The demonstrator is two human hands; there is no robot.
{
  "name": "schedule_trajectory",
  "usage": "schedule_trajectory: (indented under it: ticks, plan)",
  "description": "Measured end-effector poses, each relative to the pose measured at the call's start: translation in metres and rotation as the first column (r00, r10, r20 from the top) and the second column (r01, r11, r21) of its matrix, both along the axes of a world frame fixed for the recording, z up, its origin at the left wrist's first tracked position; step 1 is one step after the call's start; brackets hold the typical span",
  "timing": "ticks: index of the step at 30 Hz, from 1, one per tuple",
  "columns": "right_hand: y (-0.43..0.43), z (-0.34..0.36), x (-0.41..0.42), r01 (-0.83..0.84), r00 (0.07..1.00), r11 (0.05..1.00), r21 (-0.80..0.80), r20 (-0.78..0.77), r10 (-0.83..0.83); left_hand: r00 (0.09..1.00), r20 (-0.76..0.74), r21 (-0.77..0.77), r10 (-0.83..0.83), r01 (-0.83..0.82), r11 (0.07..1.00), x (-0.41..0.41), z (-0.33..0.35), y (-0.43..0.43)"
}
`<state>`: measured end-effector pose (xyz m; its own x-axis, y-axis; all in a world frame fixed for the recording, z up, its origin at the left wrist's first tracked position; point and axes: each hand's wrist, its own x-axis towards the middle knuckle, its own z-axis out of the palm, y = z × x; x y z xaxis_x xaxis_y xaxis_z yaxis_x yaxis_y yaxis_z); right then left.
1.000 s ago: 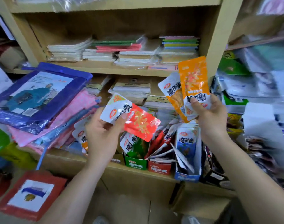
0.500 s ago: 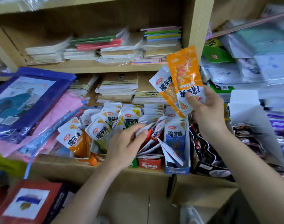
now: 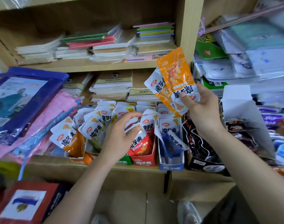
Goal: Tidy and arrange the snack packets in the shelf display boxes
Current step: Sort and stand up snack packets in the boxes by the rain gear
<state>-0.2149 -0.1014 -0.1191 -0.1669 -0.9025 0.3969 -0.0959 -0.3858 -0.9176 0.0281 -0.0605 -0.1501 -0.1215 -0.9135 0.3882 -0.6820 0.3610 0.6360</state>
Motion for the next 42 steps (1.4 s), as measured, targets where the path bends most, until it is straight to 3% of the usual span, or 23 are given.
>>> schedule_trajectory:
  ticks: [6, 10, 15, 18, 21, 24, 27, 29, 33, 38, 40, 42]
  plan:
    - [0.003, 0.0, -0.001, -0.01, 1.0, 1.0, 0.015, 0.01, 0.01, 0.993, 0.031, 0.104, -0.114, 0.11, 0.988, -0.008, -0.005, 0.002]
    - [0.006, 0.003, 0.0, 0.005, 0.999, 1.0, -0.014, -0.041, -0.006, 0.977, 0.024, 0.06, -0.213, 0.211, 0.976, -0.011, -0.009, 0.014]
    - [0.01, 0.007, 0.005, 0.023, 0.998, 1.0, -0.01, -0.062, -0.024, 0.996, 0.055, -0.216, -0.068, 0.078, 0.973, -0.025, -0.026, 0.028]
    - [0.009, 0.007, 0.006, 0.018, 0.996, 1.0, -0.019, -0.082, -0.019, 0.998, 0.063, -0.467, 0.018, 0.013, 0.884, -0.029, -0.039, 0.033]
    - [0.007, 0.005, 0.006, 0.006, 0.996, 1.0, -0.016, -0.093, -0.008, 0.999, 0.032, -0.564, 0.012, 0.008, 0.825, -0.025, -0.045, 0.035]
    - [0.005, 0.003, 0.007, -0.007, 0.997, 1.0, -0.008, -0.079, 0.007, 0.998, 0.063, -0.499, -0.022, 0.051, 0.865, -0.024, -0.041, 0.031]
    - [0.003, 0.0, 0.008, -0.017, 0.998, 1.0, 0.004, -0.058, 0.017, 0.994, 0.006, -0.161, -0.106, 0.106, 0.981, -0.022, -0.032, 0.026]
    - [0.002, -0.001, 0.009, -0.021, 0.998, 1.0, 0.008, -0.059, 0.022, 0.987, -0.046, -0.029, -0.154, 0.152, 0.988, -0.019, -0.027, 0.024]
    - [-0.001, -0.003, 0.01, -0.013, 0.997, 1.0, 0.017, -0.081, 0.014, 0.997, -0.01, -0.289, -0.079, 0.073, 0.955, -0.021, -0.025, 0.029]
    - [-0.003, -0.004, 0.011, -0.004, 0.996, 0.999, 0.037, -0.093, 0.007, 0.998, 0.019, -0.435, -0.052, 0.055, 0.899, -0.023, -0.035, 0.034]
    - [-0.004, -0.004, 0.011, 0.014, 0.994, 0.999, 0.043, -0.112, -0.009, 0.999, 0.015, -0.421, -0.051, 0.053, 0.905, -0.022, -0.035, 0.035]
    - [-0.004, -0.005, 0.011, 0.02, 0.993, 0.999, 0.047, -0.12, -0.014, 0.998, 0.001, -0.303, -0.059, 0.056, 0.951, -0.022, -0.031, 0.035]
